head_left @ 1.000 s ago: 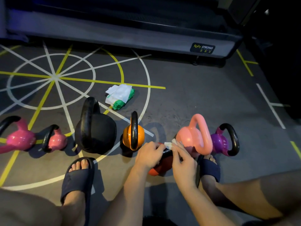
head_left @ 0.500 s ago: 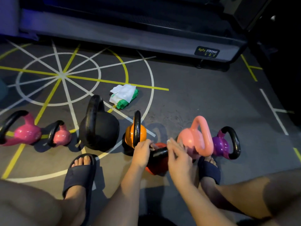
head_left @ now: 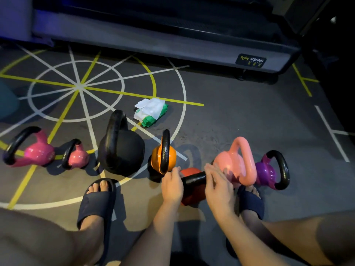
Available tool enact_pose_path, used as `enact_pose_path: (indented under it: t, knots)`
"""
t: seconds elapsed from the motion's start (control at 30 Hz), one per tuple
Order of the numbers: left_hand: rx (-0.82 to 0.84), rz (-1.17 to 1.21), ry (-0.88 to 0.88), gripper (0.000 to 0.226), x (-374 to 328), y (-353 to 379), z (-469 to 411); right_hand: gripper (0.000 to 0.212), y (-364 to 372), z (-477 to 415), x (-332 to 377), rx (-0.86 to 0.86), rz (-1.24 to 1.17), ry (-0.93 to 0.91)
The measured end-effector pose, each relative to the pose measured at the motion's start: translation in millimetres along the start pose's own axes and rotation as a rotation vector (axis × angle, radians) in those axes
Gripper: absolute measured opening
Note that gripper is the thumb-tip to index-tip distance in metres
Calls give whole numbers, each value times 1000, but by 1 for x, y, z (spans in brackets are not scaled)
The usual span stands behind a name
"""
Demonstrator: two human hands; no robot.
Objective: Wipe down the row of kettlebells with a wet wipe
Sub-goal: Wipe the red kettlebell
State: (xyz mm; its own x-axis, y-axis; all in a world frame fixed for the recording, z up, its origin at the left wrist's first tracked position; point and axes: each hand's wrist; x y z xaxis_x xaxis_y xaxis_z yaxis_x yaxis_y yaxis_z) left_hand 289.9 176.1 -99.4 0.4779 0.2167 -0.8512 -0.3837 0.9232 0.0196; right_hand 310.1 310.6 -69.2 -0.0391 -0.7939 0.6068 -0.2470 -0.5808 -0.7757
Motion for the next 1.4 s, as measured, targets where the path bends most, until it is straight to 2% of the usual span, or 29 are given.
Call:
enact_pose_path:
  t: [0.1,0.2,0.27,0.4,0.5,0.57,0.67,0.8,0.9,0.97,1.07,1.17,1.27,1.33,1.4]
  knots:
    - [14,77,-21,41,6,-2,-10,35,32,22,20,85,17,-250]
    - [122,143,-61,47,6,-6,-14,40,29,17,17,143,96,-370]
    - [154,132,-57,46,6,-9,-14,40,18,8,-1,119,151,-343]
    - [197,11,37,40,5,-10,-2,38,-6,-10,-32,52,118,37]
    - [242,-28,46,37,5,-13,1,28,-1,-6,-16,-22,120,115]
    - [306,-33,1,39,6,-19,-3,30,8,1,0,-28,129,8]
    - [365,-62,11,39,8,-26,-6,43,19,13,15,119,130,-194]
    - [376,-111,23,43,11,-36,-5,43,10,11,20,262,62,-188]
    - [369,-118,-11,44,16,-38,-4,54,-7,-4,13,473,70,-221]
    - [364,-128,-25,45,17,-38,-3,59,-12,-10,6,555,118,-279]
    - [349,-121,-40,47,16,-37,-2,57,-16,-9,-11,509,133,-313]
    - [338,-107,-77,53,15,-36,-2,49,-15,-5,-25,415,249,-351]
    - [357,-114,-69,52,17,-37,-3,49,-17,-6,-35,270,241,-193]
    - [383,-128,-67,50,17,-39,-3,49,-22,-13,-38,274,247,37]
    - [404,-145,-56,49,15,-40,-4,42,-28,-16,-34,272,261,152]
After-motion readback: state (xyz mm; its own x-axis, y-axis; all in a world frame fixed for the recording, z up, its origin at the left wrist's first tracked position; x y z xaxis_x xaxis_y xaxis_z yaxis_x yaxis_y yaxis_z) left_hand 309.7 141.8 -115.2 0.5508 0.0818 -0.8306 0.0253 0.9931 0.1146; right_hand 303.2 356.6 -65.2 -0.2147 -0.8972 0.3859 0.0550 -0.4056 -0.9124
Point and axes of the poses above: each hand's wrist, its own z-axis away from the middle knuckle, its own y-axis out of the palm, x = y × z, and after that the axes turned 4 degrees about z, right-handed
